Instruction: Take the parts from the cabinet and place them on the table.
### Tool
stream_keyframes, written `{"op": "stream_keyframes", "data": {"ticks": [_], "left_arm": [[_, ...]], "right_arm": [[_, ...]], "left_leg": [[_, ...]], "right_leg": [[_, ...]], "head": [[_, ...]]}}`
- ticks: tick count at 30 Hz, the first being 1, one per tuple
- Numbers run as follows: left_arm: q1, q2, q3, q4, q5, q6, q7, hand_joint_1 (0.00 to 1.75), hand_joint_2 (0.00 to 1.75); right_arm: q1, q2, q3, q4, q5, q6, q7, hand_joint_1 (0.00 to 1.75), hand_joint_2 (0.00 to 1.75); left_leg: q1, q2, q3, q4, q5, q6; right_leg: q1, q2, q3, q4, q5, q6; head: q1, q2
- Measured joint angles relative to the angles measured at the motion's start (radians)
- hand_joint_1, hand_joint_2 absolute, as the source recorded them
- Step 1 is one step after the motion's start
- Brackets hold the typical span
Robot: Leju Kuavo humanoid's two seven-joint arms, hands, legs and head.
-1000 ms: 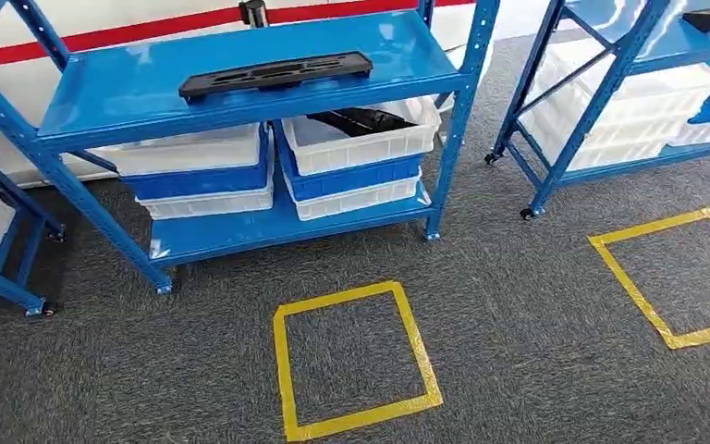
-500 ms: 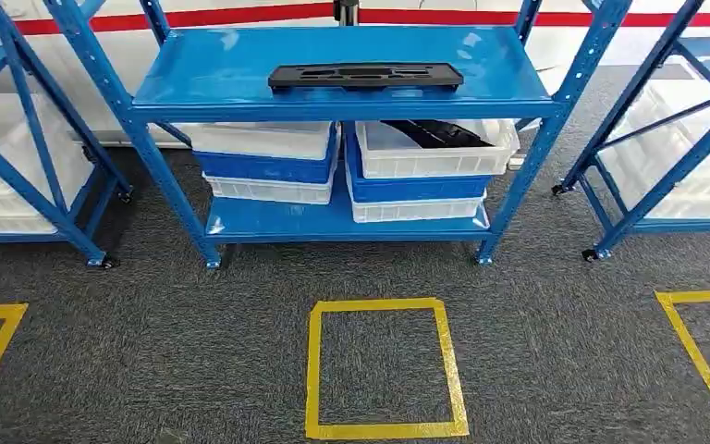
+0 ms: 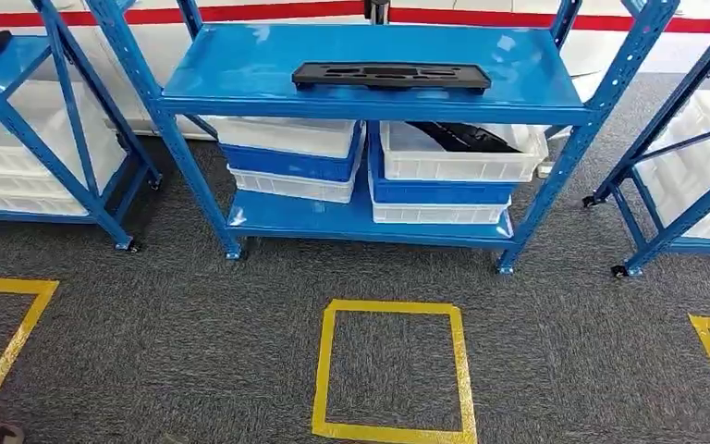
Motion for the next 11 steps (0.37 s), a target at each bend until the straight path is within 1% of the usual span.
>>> {"op": "stream_keyframes", "data": {"ticks": [1, 2, 3, 4, 5, 6, 7, 8, 9, 10, 11], "left_arm": [[-0.001, 0.0, 0.0, 0.0, 0.0, 0.0, 0.0, 0.0, 0.0], [0.0, 0.0, 0.0, 0.0, 0.0, 0.0, -0.001, 0.0, 0.0], [0.0, 0.0, 0.0, 0.0, 0.0, 0.0, -0.001, 0.0, 0.0], [-0.001, 0.0, 0.0, 0.0, 0.0, 0.0, -0.001, 0.0, 0.0], [0.0, 0.0, 0.0, 0.0, 0.0, 0.0, -0.001, 0.0, 0.0], [-0.001, -0.002, 0.0, 0.0, 0.0, 0.0, -0.002, 0.0, 0.0], [-0.004, -0.001, 0.0, 0.0, 0.0, 0.0, -0.001, 0.0, 0.0], [-0.006, -0.002, 0.0, 0.0, 0.0, 0.0, -0.001, 0.0, 0.0], [-0.006, -0.002, 0.0, 0.0, 0.0, 0.0, -0.001, 0.0, 0.0], [-0.005, -0.002, 0.0, 0.0, -0.001, 0.0, -0.001, 0.0, 0.0], [-0.005, -0.002, 0.0, 0.0, -0.002, 0.0, -0.001, 0.0, 0.0]], "right_arm": [[-0.001, 0.0, 0.0, 0.0, 0.001, 0.0, 0.0, 0.0, 0.0], [-0.002, 0.0, 0.0, 0.0, 0.002, 0.0, 0.0, 0.0, 0.0], [-0.002, 0.0, 0.0, 0.0, 0.003, 0.0, 0.0, 0.0, 0.0], [-0.004, 0.0, 0.0, 0.0, 0.003, 0.0, 0.0, 0.0, 0.0], [-0.004, 0.0, 0.0, 0.0, 0.004, -0.001, -0.001, 0.0, 0.0], [-0.004, -0.002, 0.0, 0.0, 0.004, -0.002, -0.002, 0.0, 0.0], [-0.003, -0.001, 0.0, 0.0, 0.004, -0.002, -0.002, 0.0, 0.0], [-0.003, -0.001, 0.0, 0.0, 0.004, -0.002, -0.002, 0.0, 0.0], [-0.002, -0.002, 0.0, 0.0, 0.005, -0.002, -0.002, 0.0, 0.0], [0.0, -0.002, 0.0, 0.0, 0.005, -0.002, -0.002, 0.0, 0.0], [0.001, -0.002, 0.0, 0.0, 0.005, -0.002, -0.002, 0.0, 0.0]], "left_leg": [[-0.005, -0.007, -0.001, -0.002, 0.002, 0.003], [-0.007, -0.009, -0.003, 0.0, 0.001, 0.005], [-0.012, -0.014, -0.004, 0.0, -0.001, 0.009], [-0.013, -0.021, -0.001, -0.009, 0.002, 0.016], [0.001, -0.024, 0.013, -0.028, 0.014, 0.027], [-0.003, -0.025, 0.018, -0.034, 0.016, 0.031], [-0.002, -0.028, 0.016, -0.034, 0.018, 0.037], [-0.002, -0.033, 0.015, -0.034, 0.018, 0.037], [-0.003, -0.038, 0.014, -0.033, 0.018, 0.038], [-0.005, -0.044, 0.014, -0.033, 0.018, 0.038], [-0.005, -0.049, 0.015, -0.033, 0.018, 0.038]], "right_leg": [[0.007, -0.002, -0.001, 0.0, -0.003, 0.006], [0.006, -0.003, -0.001, -0.001, -0.003, 0.01], [0.006, -0.007, 0.001, -0.007, -0.001, 0.015], [0.008, -0.011, 0.007, -0.013, 0.0, 0.025], [0.013, -0.007, 0.002, -0.006, -0.008, 0.03], [0.008, 0.015, -0.003, 0.023, -0.024, 0.029], [0.006, 0.035, -0.042, 0.097, -0.062, 0.022], [0.005, 0.041, -0.084, 0.178, -0.096, 0.018], [0.005, 0.045, -0.125, 0.254, -0.122, 0.018], [0.005, 0.047, -0.156, 0.309, -0.131, 0.024], [0.004, 0.048, -0.159, 0.305, -0.12, 0.031]], "head": [[0.002, 0.0], [0.0, 0.0], [0.001, 0.0], [-0.002, 0.0], [0.0, 0.0], [0.003, 0.0], [0.004, 0.0], [0.008, 0.0], [0.008, 0.0], [0.009, 0.0], [0.008, 0.0]]}}
